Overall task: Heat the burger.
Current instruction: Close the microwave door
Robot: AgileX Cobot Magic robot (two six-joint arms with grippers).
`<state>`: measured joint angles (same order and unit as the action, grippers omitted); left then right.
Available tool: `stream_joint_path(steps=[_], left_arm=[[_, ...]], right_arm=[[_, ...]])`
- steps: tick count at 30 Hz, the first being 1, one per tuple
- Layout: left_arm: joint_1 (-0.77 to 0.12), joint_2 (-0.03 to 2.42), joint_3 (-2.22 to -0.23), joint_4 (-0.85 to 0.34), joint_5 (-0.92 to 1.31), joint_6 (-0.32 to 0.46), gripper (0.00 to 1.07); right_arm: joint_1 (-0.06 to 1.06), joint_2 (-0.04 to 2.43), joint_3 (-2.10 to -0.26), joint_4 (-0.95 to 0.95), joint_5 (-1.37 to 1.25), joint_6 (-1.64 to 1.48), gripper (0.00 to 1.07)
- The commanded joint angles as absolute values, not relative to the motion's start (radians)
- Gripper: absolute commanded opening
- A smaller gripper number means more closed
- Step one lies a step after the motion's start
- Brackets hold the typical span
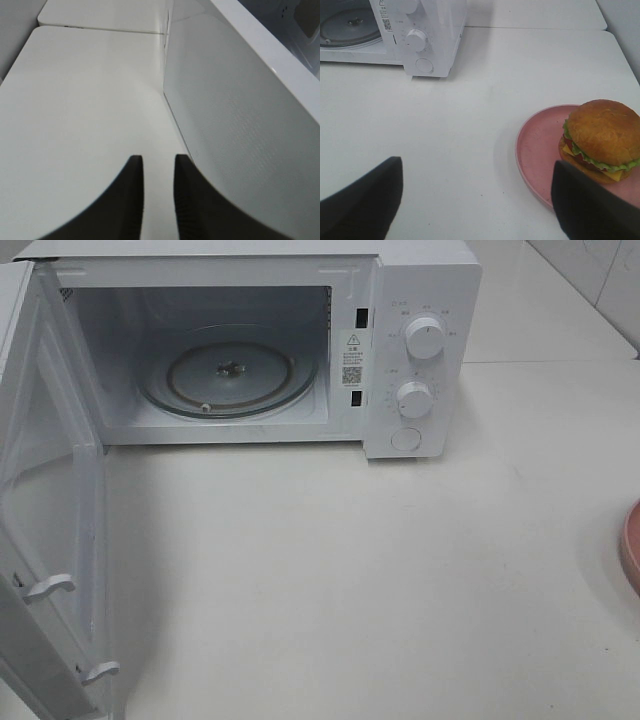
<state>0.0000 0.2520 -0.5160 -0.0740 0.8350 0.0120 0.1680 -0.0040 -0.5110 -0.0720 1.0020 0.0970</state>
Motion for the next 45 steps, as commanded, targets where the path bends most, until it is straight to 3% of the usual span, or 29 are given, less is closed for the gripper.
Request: stream_joint_path(steps=[1, 9, 23, 25, 31, 38, 42, 44, 45], left_arm=[[0.003, 0.297, -0.526, -0.058, 0.769, 0.008, 0.0], [0.003, 0.478, -0.456, -0.045, 0.503, 0.011, 0.0], [0.003, 0.528, -0.241, -0.045, 0.092, 0.011, 0.0], [0.003, 0.529, -0.168, -0.045, -0.074, 0.011, 0.0], [0.003, 0.564, -0.143, -0.046, -0.111, 0.008, 0.0], [0.003, 0.773, -0.143, -0.044, -0.306, 0.008, 0.0], [0.003, 0.915, -0.143, 0.0, -0.422, -0.021, 0.0], [0.003, 1.0, -0.143, 0.116, -0.526, -0.104, 0.0], [0.003, 1.0, -0.143, 0.116, -0.526, -0.104, 0.0]], right_arm=[[0.161, -0.028, -0.511, -0.069, 0.997, 0.097, 0.76], [0.161, -0.028, -0.511, -0.069, 0.997, 0.097, 0.76], [0.161, -0.028, -0.511, -0.069, 0.997, 0.097, 0.76], [0.161, -0.028, -0.511, -0.069, 0.997, 0.097, 0.76], [0.161, -0.028, -0.511, -0.069, 0.997, 0.097, 0.76], [0.161, -0.028, -0.511, -0.069, 0.997, 0.097, 0.76], [0.161, -0.028, -0.511, -0.069, 0.997, 0.097, 0.76], [0.161, -0.028, -0.511, -0.069, 0.997, 0.097, 0.76], [0.161, -0.028, -0.511, -0.069, 0.997, 0.097, 0.76]])
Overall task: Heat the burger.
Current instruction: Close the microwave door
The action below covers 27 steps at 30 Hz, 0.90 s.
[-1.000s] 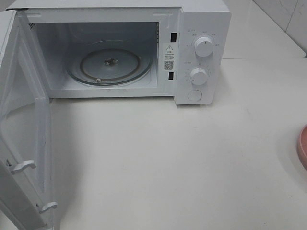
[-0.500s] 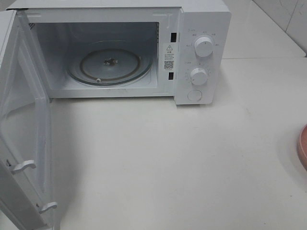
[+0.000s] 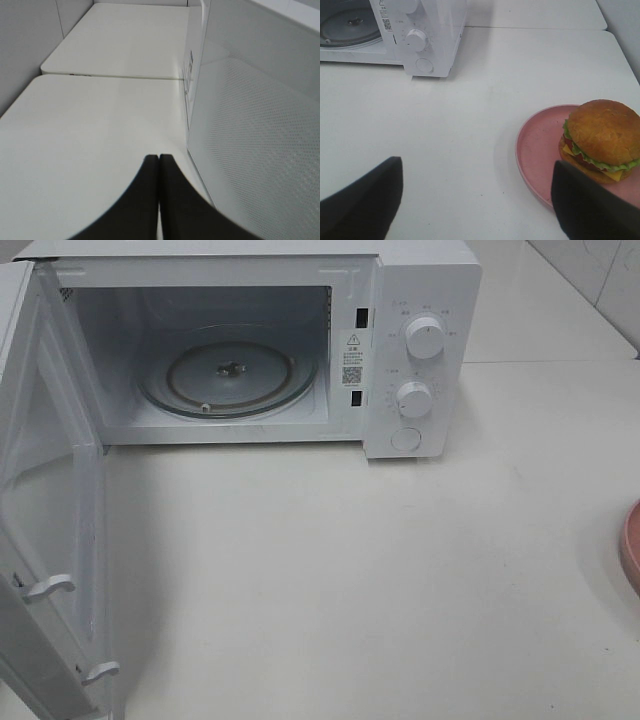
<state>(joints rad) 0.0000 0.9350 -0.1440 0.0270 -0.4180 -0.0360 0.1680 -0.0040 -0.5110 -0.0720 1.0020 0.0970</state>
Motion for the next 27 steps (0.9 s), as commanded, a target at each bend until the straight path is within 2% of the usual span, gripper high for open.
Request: stream_joint_path(steps=[1, 2, 3, 4, 6, 7, 10, 13, 23, 27], left_arm=[[0.003, 1.03, -0.143, 0.17, -0.561, -0.122, 0.0], [0.003, 1.084, -0.143, 0.259, -0.621, -0.129, 0.0], [0.003, 1.084, -0.143, 0.259, -0.621, -0.129, 0.0], [0.003, 1.129, -0.143, 0.309, -0.674, -0.131, 0.0], [0.003, 1.151, -0.143, 0.313, -0.697, -0.142, 0.0], [0.003, 1.188, -0.143, 0.315, -0.741, -0.18, 0.0], [-0.005, 1.244, -0.154, 0.349, -0.809, -0.223, 0.0], [-0.039, 1.297, -0.168, 0.379, -0.846, -0.226, 0.0], [-0.187, 1.401, -0.23, 0.328, -0.868, -0.224, 0.0], [-0.219, 1.429, -0.255, 0.309, -0.865, -0.222, 0.0]], right_arm=[[0.161, -0.028, -0.511, -0.069, 0.997, 0.097, 0.76], [0.161, -0.028, -0.511, -0.069, 0.997, 0.097, 0.76], [0.161, -0.028, -0.511, -0.069, 0.997, 0.097, 0.76], [0.161, -0.028, -0.511, -0.069, 0.997, 0.097, 0.76], [0.161, -0.028, -0.511, -0.069, 0.997, 0.097, 0.76], [0.161, -0.028, -0.511, -0.069, 0.997, 0.097, 0.76], [0.161, -0.028, -0.511, -0.069, 0.997, 0.097, 0.76], [0.161, -0.028, -0.511, -0.069, 0.997, 0.097, 0.76], [0.161, -0.028, -0.511, -0.069, 0.997, 0.097, 0.76], [0.161, -0.028, -0.511, -0.069, 0.997, 0.097, 0.76]])
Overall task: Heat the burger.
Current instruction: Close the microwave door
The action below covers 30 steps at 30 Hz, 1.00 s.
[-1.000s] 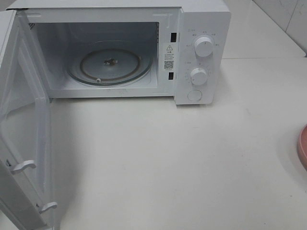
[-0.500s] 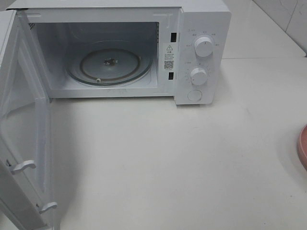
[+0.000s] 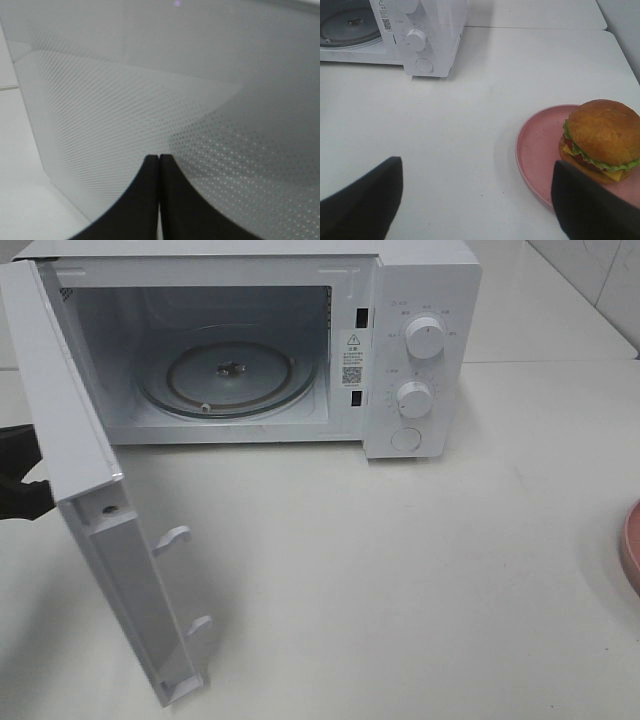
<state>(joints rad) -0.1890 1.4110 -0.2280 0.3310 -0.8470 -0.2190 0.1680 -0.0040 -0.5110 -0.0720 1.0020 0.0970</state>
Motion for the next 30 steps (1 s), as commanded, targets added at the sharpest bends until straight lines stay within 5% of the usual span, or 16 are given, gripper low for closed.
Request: stream_joint_path(steps=[1, 30], left_arm=[[-0.245, 1.449, -0.272, 0.294, -0.863, -0.222, 0.0], [-0.589, 1.754, -0.646, -0.08, -0.855, -0.117, 0.0]], right_arm=[[0.161, -0.028, -0.511, -0.069, 0.997, 0.097, 0.76], [0.161, -0.028, -0.511, -0.069, 0.997, 0.097, 0.76]])
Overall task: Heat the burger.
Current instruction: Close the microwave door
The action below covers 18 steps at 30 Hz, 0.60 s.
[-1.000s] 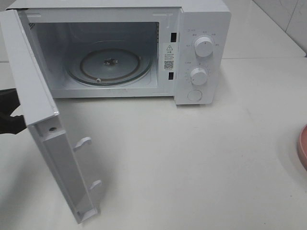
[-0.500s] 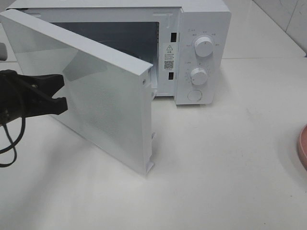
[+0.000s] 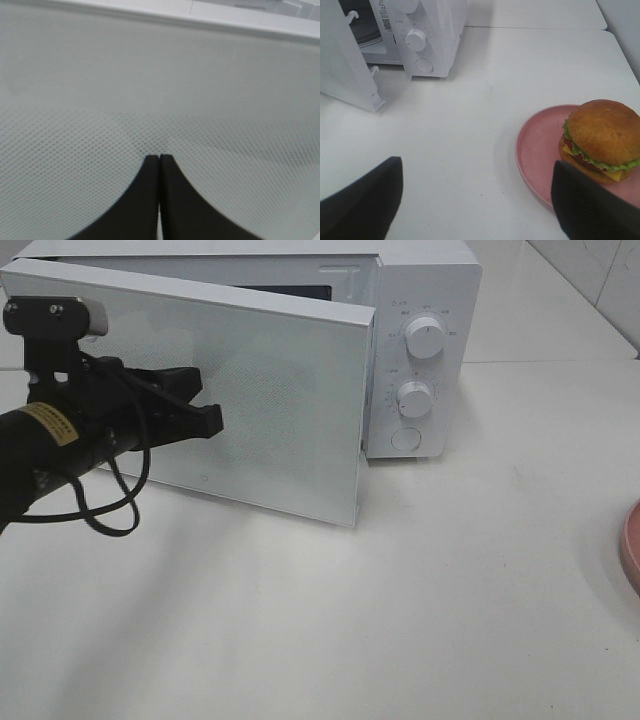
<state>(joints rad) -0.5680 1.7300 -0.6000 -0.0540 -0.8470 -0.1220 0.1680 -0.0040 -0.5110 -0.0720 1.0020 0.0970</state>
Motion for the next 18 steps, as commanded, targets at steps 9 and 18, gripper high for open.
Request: stream_joint_path(steps=[9, 18], left_arm=[[-0.607, 1.872, -0.828, -0.089, -0.779, -0.125, 0.0], [-0.607, 1.942, -0.969, -0.088, -0.728, -0.125, 0.0]], right_arm=[[0.161, -0.028, -0.511, -0.069, 0.997, 0.097, 0.76], [0.161, -0.028, -0.511, -0.069, 0.997, 0.097, 0.76]])
